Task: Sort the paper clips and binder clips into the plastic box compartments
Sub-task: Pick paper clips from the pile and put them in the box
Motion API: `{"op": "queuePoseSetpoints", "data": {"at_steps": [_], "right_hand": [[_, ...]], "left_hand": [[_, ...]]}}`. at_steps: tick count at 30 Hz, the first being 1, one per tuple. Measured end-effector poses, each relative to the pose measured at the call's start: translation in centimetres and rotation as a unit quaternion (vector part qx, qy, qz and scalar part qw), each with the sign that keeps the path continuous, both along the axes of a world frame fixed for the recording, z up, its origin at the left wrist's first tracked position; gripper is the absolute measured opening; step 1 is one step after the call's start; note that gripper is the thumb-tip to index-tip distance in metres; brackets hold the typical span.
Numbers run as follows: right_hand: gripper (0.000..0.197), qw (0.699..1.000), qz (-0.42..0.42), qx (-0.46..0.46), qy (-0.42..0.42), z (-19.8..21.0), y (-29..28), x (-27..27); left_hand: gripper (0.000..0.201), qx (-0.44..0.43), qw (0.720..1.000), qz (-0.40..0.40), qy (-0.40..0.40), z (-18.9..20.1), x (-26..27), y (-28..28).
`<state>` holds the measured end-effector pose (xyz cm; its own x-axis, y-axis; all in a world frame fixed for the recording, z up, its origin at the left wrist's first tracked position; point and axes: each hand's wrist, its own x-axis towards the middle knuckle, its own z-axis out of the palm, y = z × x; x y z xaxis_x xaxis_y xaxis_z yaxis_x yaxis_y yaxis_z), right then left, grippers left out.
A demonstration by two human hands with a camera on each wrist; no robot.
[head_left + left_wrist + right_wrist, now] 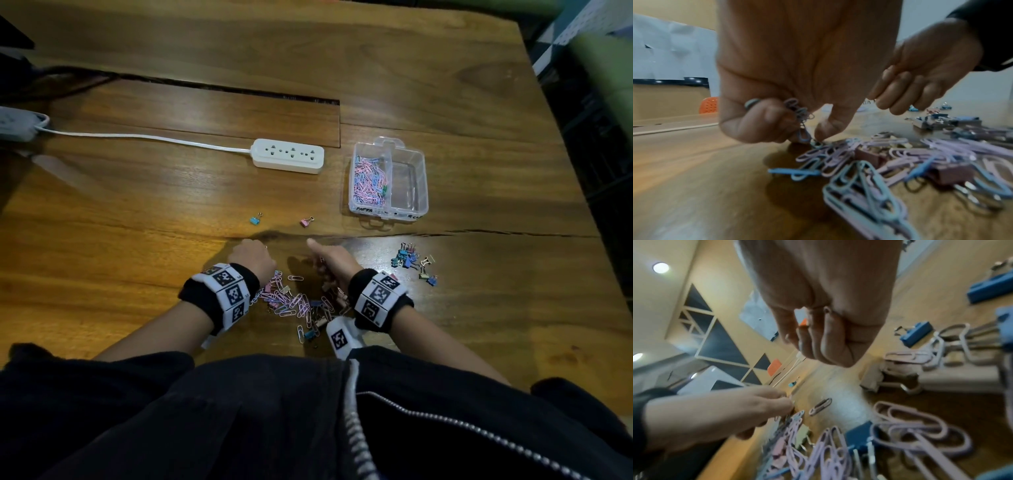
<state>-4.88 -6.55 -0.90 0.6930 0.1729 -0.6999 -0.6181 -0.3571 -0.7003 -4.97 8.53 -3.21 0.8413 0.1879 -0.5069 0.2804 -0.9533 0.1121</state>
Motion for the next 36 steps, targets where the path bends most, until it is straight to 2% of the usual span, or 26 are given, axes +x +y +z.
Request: {"op": "queuePoseSetpoints", "data": {"at_steps": [3,5,7,10,13,14,15,17,18,19,20,21,23,24,25,27,30,32,34,36], "right_hand": [[0.026,0.985,0.121,-0.092,-0.085,-0.3,0.9,-0.3],[0.017,0.938,0.227,-0.203,-0.163,-0.4,1.3,-0.6],[0.022,0.876,0.313,-0.289,-0.227,-0.3,1.5,-0.9],[0.027,0.817,0.392,-0.333,-0.26,-0.2,1.9,-1.1],[0.024,0.785,0.436,-0.342,-0.276,-0.1,2.2,-1.3],[0.024,0.788,0.436,-0.341,-0.271,-0.1,2.1,-1.2],[0.024,0.805,0.42,-0.332,-0.257,-0.1,1.8,-1.1],[0.018,0.881,0.324,-0.278,-0.204,-0.3,0.9,-0.9],[0.014,0.925,0.251,-0.225,-0.176,-0.6,0.4,-0.7],[0.013,0.962,0.171,-0.157,-0.146,-0.8,-0.2,-0.5],[0.018,0.985,0.098,-0.088,-0.11,-0.9,-0.8,-0.3],[0.022,0.997,0.037,-0.019,-0.072,-0.9,-1.4,-0.2],[0.026,0.995,-0.039,0.089,-0.028,-0.6,-2.1,-0.1],[0.028,0.991,-0.056,0.119,-0.021,-0.4,-2.2,0.1],[0.029,0.988,-0.064,0.137,-0.013,-0.2,-2.1,0.2],[0.027,0.986,-0.063,0.155,0.007,-0.1,-1.7,0.5],[0.024,0.983,-0.05,0.171,0.043,-0.2,-0.9,0.9],[0.024,0.982,-0.058,0.17,0.059,-0.1,-0.2,1.1],[0.025,0.988,-0.044,0.134,0.056,0.1,0.7,1.0],[0.023,0.998,0.019,0.052,0.008,0.1,1.6,0.9]], "left_hand": [[0.028,0.019,1.0,0.014,-0.007,-0.1,-0.2,-0.7],[0.028,0.038,0.999,0.001,-0.014,-0.1,-0.3,-0.9],[0.028,0.055,0.998,-0.026,-0.017,-0.2,-0.3,-0.9],[0.026,0.054,0.997,-0.047,-0.013,-0.3,-0.2,-0.6],[0.025,0.038,0.996,-0.083,0.001,0.4,0.0,-0.2],[0.027,0.03,0.995,-0.099,0.003,0.6,0.1,0.0],[0.027,0.02,0.994,-0.111,0.005,0.8,0.2,0.3],[0.026,-0.021,0.994,-0.107,0.004,0.8,0.3,1.1],[0.025,-0.065,0.995,-0.078,0.0,0.6,0.3,1.7],[0.025,-0.126,0.992,-0.029,-0.008,0.5,0.3,2.3],[0.026,-0.198,0.979,0.039,-0.02,0.4,0.2,2.9],[0.025,-0.28,0.952,0.122,-0.033,0.5,0.2,3.4],[0.024,-0.428,0.861,0.271,-0.035,0.8,0.3,4.1],[0.026,-0.476,0.819,0.318,-0.031,0.9,0.4,4.4],[0.027,-0.506,0.79,0.344,-0.024,1.1,0.5,4.6],[0.029,-0.542,0.765,0.347,-0.004,1.4,0.5,4.7],[0.027,-0.565,0.763,0.312,0.017,1.6,0.3,4.7],[0.027,-0.552,0.777,0.301,0.021,1.9,0.3,4.7],[0.026,-0.503,0.82,0.271,0.039,2.3,0.2,4.7],[0.023,-0.401,0.897,0.181,0.055,2.9,-0.2,4.4]]}}
